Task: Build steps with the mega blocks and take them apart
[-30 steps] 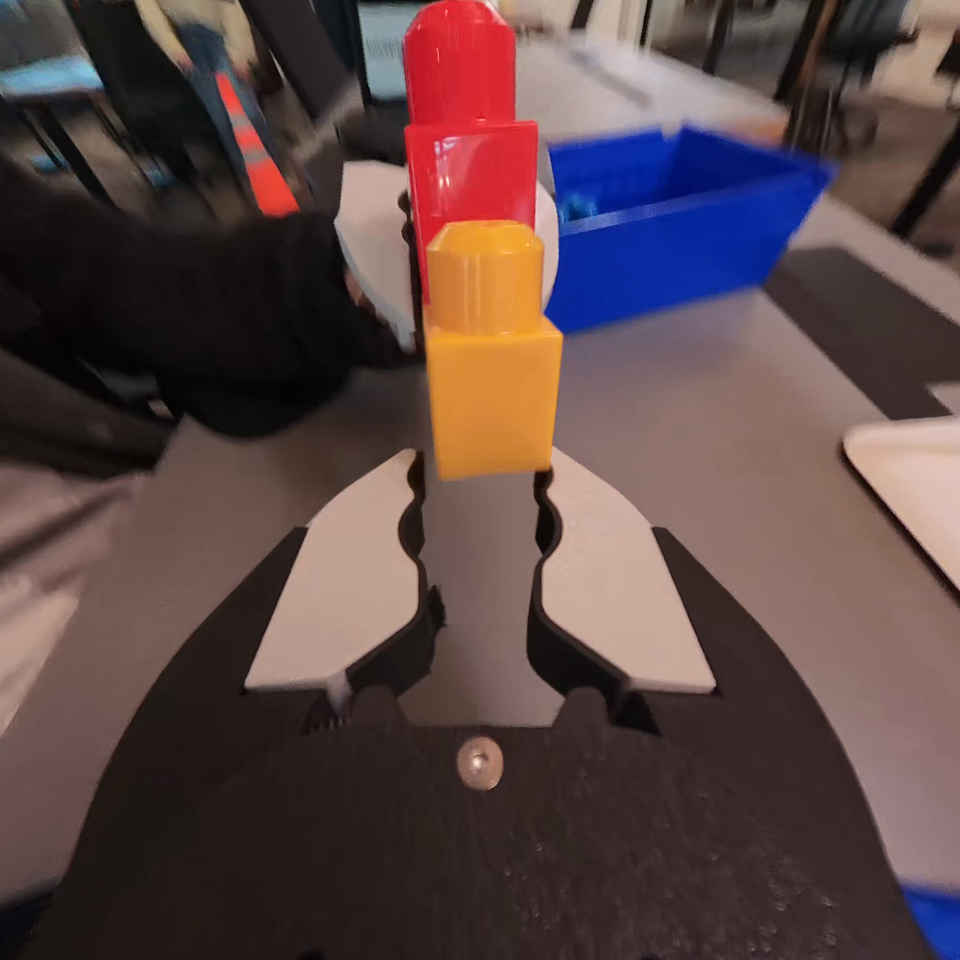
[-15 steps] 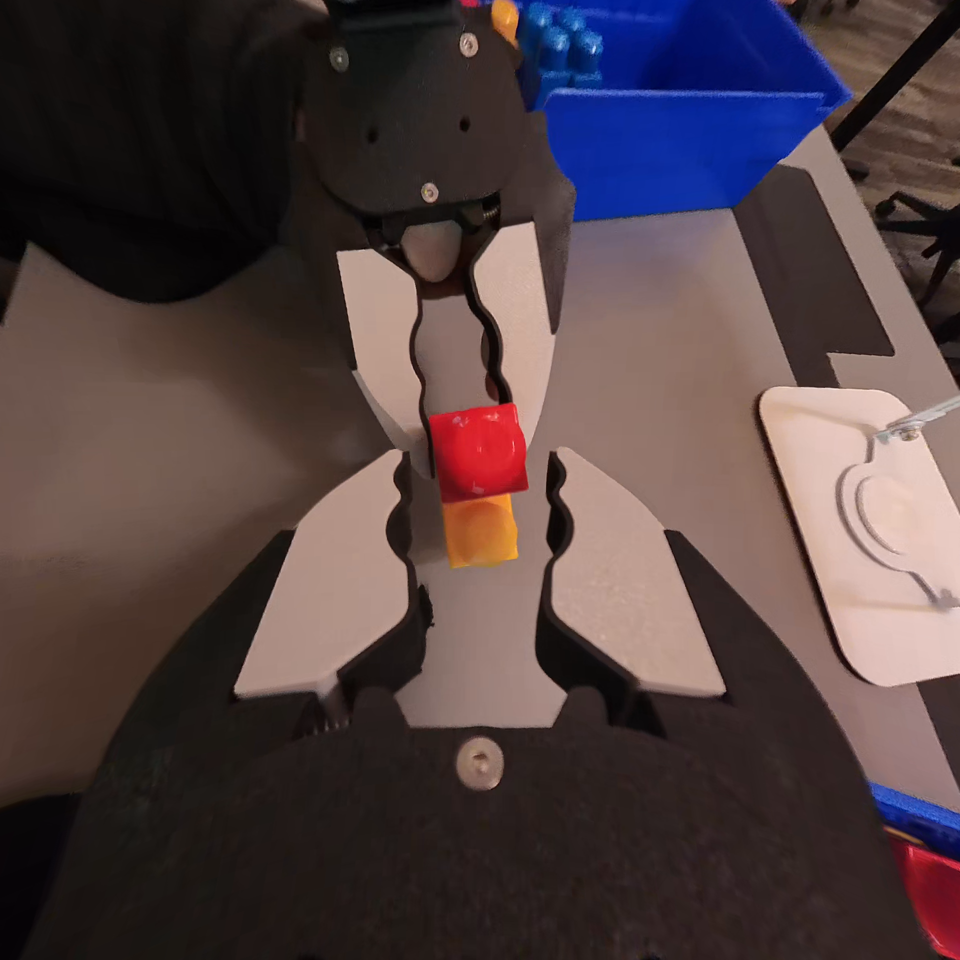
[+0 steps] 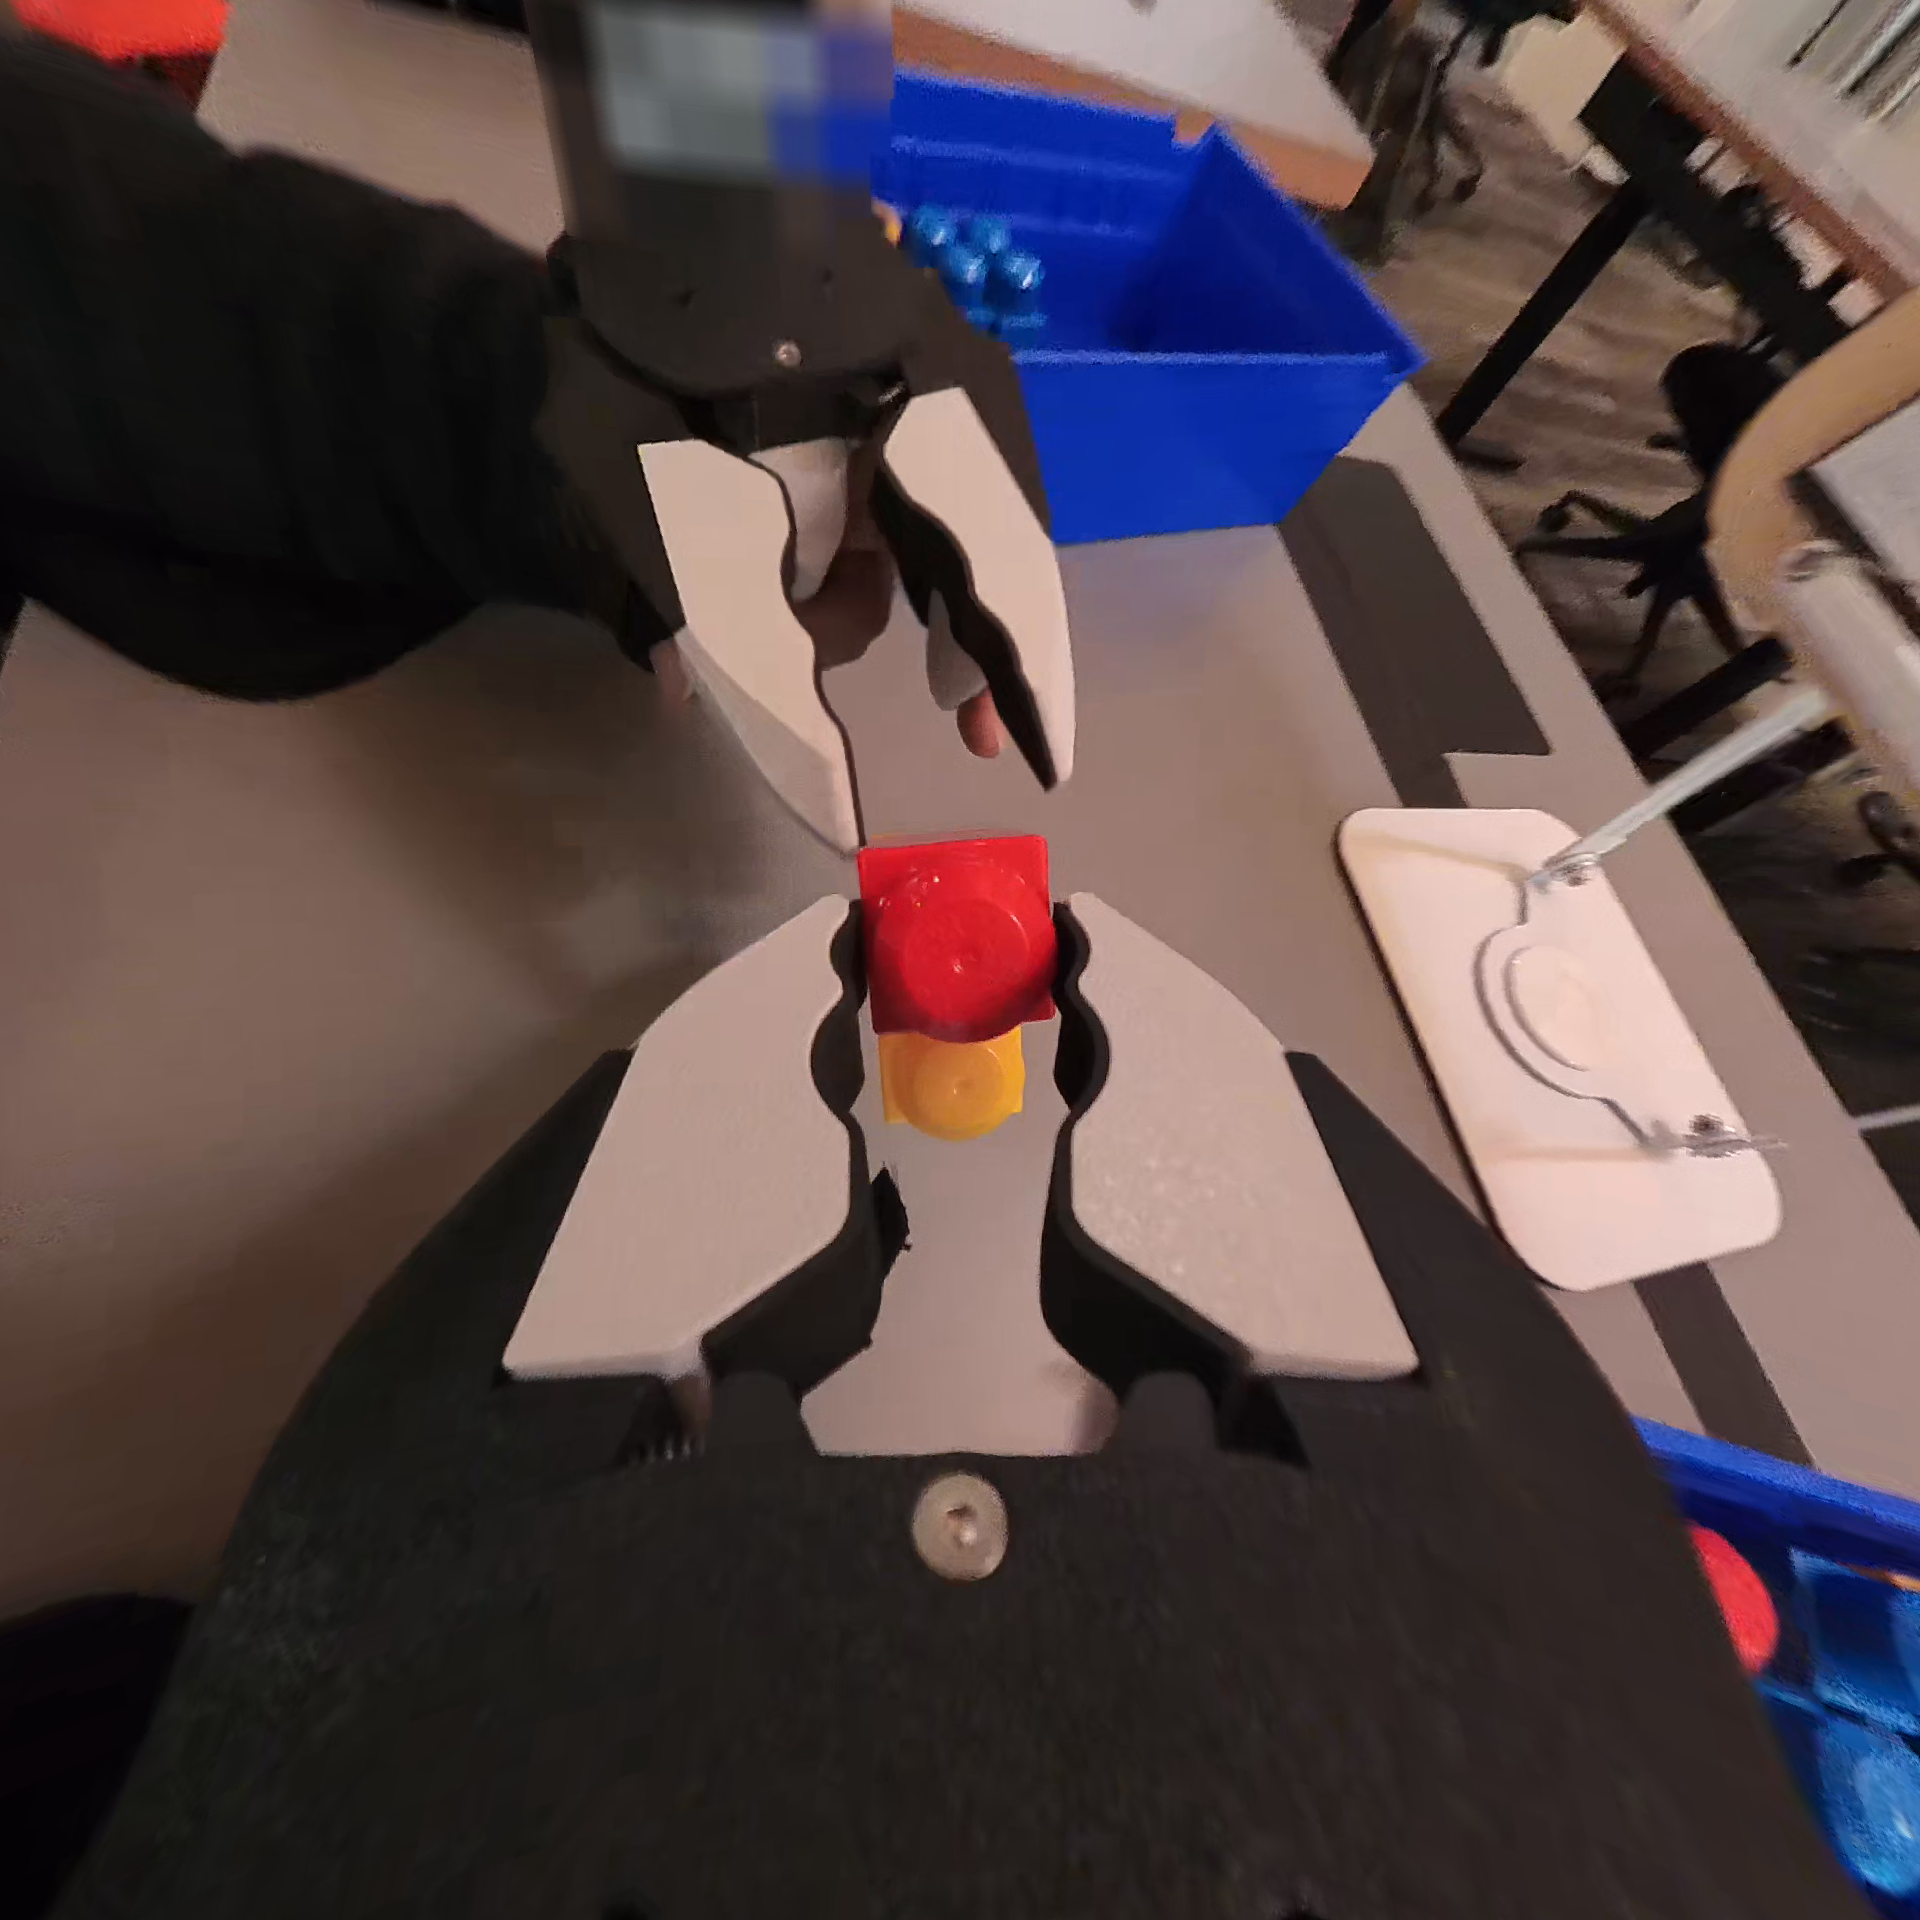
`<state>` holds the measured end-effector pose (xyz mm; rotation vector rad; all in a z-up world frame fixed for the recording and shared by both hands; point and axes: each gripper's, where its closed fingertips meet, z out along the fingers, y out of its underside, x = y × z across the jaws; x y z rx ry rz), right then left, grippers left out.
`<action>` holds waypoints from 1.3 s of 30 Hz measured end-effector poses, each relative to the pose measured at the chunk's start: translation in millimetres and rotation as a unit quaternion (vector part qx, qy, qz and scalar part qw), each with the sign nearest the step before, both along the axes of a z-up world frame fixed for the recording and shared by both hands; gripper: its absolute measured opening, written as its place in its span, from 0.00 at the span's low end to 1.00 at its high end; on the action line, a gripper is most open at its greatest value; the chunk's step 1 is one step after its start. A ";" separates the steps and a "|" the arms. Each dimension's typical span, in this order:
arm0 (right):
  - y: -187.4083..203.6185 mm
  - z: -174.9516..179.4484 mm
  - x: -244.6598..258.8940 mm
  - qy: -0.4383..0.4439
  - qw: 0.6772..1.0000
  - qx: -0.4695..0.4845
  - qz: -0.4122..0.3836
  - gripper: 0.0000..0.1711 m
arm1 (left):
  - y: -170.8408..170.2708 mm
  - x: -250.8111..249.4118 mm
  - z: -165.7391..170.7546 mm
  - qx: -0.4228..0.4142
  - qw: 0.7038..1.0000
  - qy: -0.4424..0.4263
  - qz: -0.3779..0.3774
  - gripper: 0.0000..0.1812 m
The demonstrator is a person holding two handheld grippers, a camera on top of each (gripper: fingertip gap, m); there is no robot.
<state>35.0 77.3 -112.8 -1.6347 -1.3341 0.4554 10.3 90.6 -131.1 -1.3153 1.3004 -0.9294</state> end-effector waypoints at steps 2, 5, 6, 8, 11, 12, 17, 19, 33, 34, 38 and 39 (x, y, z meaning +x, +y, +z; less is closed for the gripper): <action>2.1 13.3 14.6 0.014 1.000 0.011 -0.019 0.20 | 7.6 -4.7 14.9 -0.004 0.998 -0.057 0.022 0.22; 6.4 35.2 40.8 0.044 0.997 0.030 -0.055 0.20 | 18.9 -15.4 33.8 -0.010 0.990 -0.129 0.057 0.14; 8.6 43.1 50.6 0.056 0.995 0.037 -0.069 0.20 | 24.6 -20.2 38.0 -0.007 0.986 -0.146 0.076 0.09; 13.8 59.8 72.5 0.080 0.991 0.052 -0.098 0.20 | 36.4 -30.8 44.8 0.010 0.977 -0.175 0.122 0.00; 27.0 76.0 109.0 0.072 0.985 0.066 -0.142 0.20 | 50.8 -43.9 50.0 0.016 0.964 -0.200 0.177 0.00; 34.1 78.5 122.5 0.053 0.984 0.065 -0.158 0.20 | 54.3 -46.8 49.7 0.013 0.961 -0.202 0.189 0.00; 77.8 72.5 194.3 -0.067 0.974 0.009 -0.216 0.20 | 62.6 -50.4 42.3 0.012 0.959 -0.189 0.209 0.00; 96.1 57.4 221.8 -0.124 0.964 -0.029 -0.235 0.20 | 64.4 -50.4 40.2 0.020 0.959 -0.180 0.218 0.00; 168.7 -76.7 307.6 -0.240 0.913 -0.201 -0.262 0.20 | 68.6 -49.9 27.1 0.025 0.962 -0.156 0.222 0.00; 170.9 -80.3 308.4 -0.243 0.912 -0.204 -0.260 0.20 | 69.9 -50.2 26.2 0.024 0.962 -0.156 0.223 0.00; 181.7 -82.6 308.2 -0.235 0.915 -0.204 -0.258 0.20 | 72.8 -50.2 22.0 0.018 0.963 -0.150 0.224 0.00; 183.3 -82.9 308.3 -0.235 0.915 -0.206 -0.256 0.20 | 72.7 -49.8 21.1 0.017 0.963 -0.150 0.223 0.00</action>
